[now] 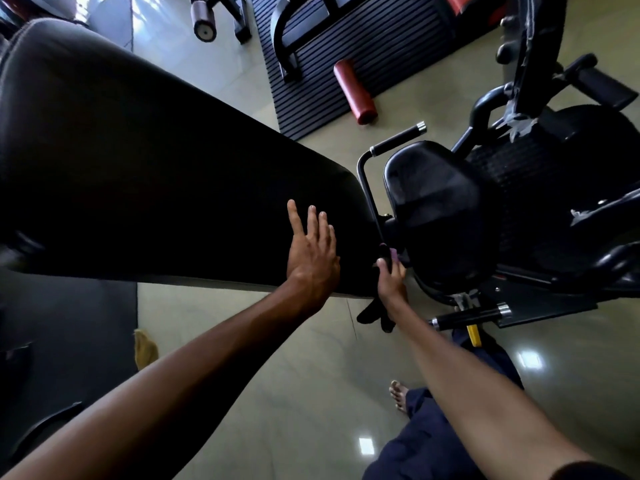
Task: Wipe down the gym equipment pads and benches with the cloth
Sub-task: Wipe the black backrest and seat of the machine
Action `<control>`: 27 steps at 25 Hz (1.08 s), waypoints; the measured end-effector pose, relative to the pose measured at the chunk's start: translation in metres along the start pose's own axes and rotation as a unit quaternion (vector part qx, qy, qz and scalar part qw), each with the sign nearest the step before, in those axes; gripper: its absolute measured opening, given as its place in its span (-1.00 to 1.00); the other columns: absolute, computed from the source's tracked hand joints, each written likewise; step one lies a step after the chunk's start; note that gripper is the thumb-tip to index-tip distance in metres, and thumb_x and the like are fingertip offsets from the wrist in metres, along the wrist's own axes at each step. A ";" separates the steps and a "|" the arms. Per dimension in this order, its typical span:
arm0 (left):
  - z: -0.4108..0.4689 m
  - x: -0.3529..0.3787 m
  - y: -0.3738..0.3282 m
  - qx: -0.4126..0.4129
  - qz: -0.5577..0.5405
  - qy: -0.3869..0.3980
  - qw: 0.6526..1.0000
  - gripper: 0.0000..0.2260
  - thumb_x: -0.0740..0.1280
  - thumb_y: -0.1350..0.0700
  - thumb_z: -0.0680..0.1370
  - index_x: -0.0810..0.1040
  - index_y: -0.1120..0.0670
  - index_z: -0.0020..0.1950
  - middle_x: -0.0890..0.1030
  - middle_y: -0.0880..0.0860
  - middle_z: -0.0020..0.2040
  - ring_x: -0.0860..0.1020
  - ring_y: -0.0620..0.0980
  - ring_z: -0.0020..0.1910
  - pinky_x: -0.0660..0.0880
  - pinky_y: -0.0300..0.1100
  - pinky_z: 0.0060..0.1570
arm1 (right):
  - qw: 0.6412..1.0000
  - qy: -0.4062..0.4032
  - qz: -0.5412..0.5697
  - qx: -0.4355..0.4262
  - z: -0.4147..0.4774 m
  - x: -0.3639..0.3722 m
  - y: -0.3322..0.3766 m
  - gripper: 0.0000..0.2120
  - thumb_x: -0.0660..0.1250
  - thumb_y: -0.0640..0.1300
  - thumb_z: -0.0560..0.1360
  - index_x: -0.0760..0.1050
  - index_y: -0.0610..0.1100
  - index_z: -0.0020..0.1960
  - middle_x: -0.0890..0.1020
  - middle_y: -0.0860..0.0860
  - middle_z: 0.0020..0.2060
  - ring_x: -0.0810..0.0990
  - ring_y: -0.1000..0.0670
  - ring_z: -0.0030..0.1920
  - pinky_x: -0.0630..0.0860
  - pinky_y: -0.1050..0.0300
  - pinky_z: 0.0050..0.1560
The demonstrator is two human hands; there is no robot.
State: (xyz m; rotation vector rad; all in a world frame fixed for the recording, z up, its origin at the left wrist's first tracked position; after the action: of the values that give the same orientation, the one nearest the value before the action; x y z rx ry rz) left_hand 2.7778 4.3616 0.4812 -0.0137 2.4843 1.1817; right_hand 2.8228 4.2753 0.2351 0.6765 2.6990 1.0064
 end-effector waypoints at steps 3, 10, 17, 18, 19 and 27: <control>0.003 0.000 -0.006 0.008 0.000 0.002 1.000 -0.36 -0.16 -0.21 0.69 -0.06 0.15 0.66 -0.10 0.27 0.64 -0.15 0.38 0.60 -0.28 0.61 0.31 | 0.994 -0.035 0.046 0.092 0.000 -0.006 -0.001 -0.47 0.21 0.10 0.66 0.27 0.01 0.60 0.20 -0.12 0.44 0.48 -0.16 0.28 0.36 0.09 0.28; 0.011 0.000 -0.014 0.018 -0.006 0.001 1.000 -0.36 -0.13 -0.24 0.68 -0.06 0.09 0.67 -0.10 0.24 0.65 -0.17 0.40 0.59 -0.32 0.63 0.28 | 0.998 0.011 0.060 -0.032 -0.076 0.016 0.032 -0.41 0.18 0.21 0.67 0.13 0.09 0.63 0.19 -0.02 0.47 0.34 -0.07 0.37 0.35 -0.02 0.40; 0.016 -0.002 -0.016 0.025 -0.037 0.009 0.999 -0.41 -0.15 -0.19 0.70 -0.03 0.08 0.66 -0.08 0.24 0.65 -0.18 0.40 0.59 -0.30 0.61 0.31 | 0.999 -0.005 -0.041 0.015 -0.017 -0.002 0.002 -0.47 0.09 0.17 0.70 0.17 0.07 0.63 0.30 -0.11 0.51 0.40 -0.17 0.45 0.32 0.00 0.41; 0.018 -0.003 -0.017 0.025 -0.045 0.009 0.999 -0.41 -0.15 -0.19 0.70 -0.02 0.08 0.66 -0.07 0.24 0.65 -0.17 0.40 0.59 -0.30 0.62 0.31 | 0.997 0.007 -0.069 0.033 -0.009 -0.007 -0.001 -0.45 0.06 0.22 0.69 0.15 0.09 0.64 0.30 -0.11 0.52 0.40 -0.19 0.45 0.31 -0.04 0.42; 0.020 -0.004 -0.017 0.025 -0.050 0.011 0.998 -0.42 -0.15 -0.19 0.70 -0.01 0.07 0.66 -0.07 0.23 0.65 -0.17 0.40 0.59 -0.31 0.62 0.30 | 0.994 0.020 -0.094 0.056 -0.003 -0.012 -0.003 -0.42 0.03 0.27 0.68 0.15 0.11 0.64 0.30 -0.12 0.52 0.39 -0.20 0.46 0.30 -0.08 0.44; 0.025 -0.017 -0.015 0.017 -0.182 -0.018 0.983 -0.48 -0.06 -0.12 0.70 0.19 0.07 0.61 0.16 0.21 0.62 0.01 0.32 0.61 -0.32 0.57 0.34 | 0.945 0.087 -0.310 0.056 0.004 -0.052 0.018 -0.34 0.12 0.42 0.57 0.43 0.01 0.47 0.53 -0.17 0.39 0.50 -0.28 0.36 0.41 -0.06 0.37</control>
State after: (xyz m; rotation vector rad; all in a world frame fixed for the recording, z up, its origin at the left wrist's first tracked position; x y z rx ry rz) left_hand 2.8043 4.3680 0.4620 -0.4143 2.3377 0.9747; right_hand 2.8762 4.2650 0.2444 -0.2694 2.8269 0.7714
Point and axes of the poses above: each hand's wrist, its own z-axis towards the middle knuckle, its own x-axis out of the palm, y = z × x, the point moved 9 cm from there along z, towards the middle knuckle
